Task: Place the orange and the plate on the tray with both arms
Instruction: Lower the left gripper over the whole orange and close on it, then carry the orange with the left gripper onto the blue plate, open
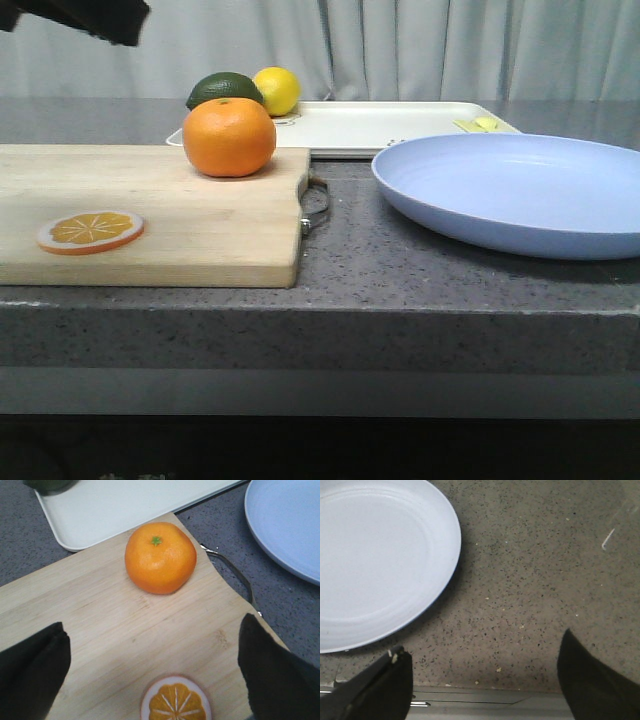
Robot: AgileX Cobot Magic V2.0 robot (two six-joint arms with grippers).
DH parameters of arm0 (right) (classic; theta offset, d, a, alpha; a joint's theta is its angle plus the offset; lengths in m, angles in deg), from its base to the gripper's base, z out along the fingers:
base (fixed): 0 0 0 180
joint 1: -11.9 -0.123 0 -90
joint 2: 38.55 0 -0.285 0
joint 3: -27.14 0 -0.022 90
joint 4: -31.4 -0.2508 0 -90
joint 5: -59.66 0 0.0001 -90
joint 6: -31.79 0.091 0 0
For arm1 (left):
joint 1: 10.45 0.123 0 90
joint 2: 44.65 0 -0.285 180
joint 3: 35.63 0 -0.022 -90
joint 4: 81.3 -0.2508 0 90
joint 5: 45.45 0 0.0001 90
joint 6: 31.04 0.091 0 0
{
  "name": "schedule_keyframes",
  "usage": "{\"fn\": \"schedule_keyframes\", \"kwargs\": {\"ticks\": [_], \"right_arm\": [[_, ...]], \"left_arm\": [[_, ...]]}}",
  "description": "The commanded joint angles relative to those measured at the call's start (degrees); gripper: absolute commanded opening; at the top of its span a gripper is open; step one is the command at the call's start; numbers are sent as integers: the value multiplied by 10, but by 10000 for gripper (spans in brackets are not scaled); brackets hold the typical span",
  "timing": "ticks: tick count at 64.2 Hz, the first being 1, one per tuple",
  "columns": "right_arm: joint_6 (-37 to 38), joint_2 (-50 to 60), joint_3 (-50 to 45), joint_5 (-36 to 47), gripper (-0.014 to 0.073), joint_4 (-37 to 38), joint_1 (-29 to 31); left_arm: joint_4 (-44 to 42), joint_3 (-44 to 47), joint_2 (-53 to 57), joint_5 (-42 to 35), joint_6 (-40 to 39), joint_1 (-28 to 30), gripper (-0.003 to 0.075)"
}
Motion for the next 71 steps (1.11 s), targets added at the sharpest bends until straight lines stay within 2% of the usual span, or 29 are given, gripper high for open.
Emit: {"fn": "schedule_keyframes", "kwargs": {"ticks": [1, 30, 50, 55, 66, 71], "right_arm": [[-5, -3, 20, 32, 601, 10, 3], [-5, -3, 20, 32, 601, 10, 3], [-5, -3, 20, 32, 601, 10, 3], [-5, -3, 20, 32, 601, 10, 3], [-5, -3, 20, 32, 601, 10, 3], [-5, -3, 20, 32, 601, 10, 3]], "left_arm": [[-6, -57, -48, -40, 0, -4, 664], [-4, -235, -263, -20, 0, -4, 664], [-4, -266, -320, 7, 0, -4, 662], [-1, -266, -324, 13, 0, -4, 634], [13, -270, -324, 23, 0, -4, 484], [13, -281, -324, 39, 0, -8, 452]]}}
